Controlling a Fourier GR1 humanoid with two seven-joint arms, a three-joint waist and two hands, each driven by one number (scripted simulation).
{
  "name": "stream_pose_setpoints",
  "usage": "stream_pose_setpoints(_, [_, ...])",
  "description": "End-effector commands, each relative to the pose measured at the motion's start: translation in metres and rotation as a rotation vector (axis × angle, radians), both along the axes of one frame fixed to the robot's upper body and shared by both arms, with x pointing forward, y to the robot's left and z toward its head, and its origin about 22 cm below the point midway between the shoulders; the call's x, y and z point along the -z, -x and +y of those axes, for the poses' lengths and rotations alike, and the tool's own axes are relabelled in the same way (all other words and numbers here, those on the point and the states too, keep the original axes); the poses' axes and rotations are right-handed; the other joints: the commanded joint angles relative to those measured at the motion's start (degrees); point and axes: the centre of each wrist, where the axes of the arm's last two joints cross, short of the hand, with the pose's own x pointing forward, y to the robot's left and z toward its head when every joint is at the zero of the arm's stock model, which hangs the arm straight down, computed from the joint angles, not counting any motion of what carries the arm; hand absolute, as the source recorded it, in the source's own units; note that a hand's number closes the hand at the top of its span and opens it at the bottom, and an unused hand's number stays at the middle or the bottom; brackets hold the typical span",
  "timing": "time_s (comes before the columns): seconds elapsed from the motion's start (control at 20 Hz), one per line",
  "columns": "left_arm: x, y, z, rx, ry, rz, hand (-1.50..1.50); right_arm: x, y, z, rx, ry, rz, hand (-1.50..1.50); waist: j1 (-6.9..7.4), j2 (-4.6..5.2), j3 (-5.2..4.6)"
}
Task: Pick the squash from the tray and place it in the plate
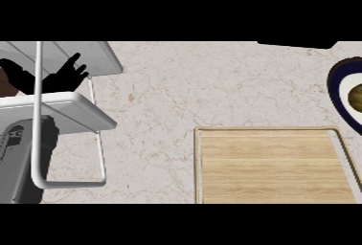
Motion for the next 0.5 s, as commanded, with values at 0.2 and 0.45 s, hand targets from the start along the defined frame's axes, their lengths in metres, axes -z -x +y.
stream_pose_setpoints(0.2, [0.069, 0.024, -0.059, 0.112, 0.067, 0.164, 0.0, 0.025, -0.01, -0.013, -0.131, -0.018, 0.144, -1.5, 2.15, 0.29, -0.31])
stream_pose_setpoints(0.45, [0.074, 0.022, -0.065, 0.103, 0.074, 0.173, 0.0, 0.018, -0.029, -0.009, -0.232, -0.162, -0.011, -1.5, 0.87, -0.11, -0.24])
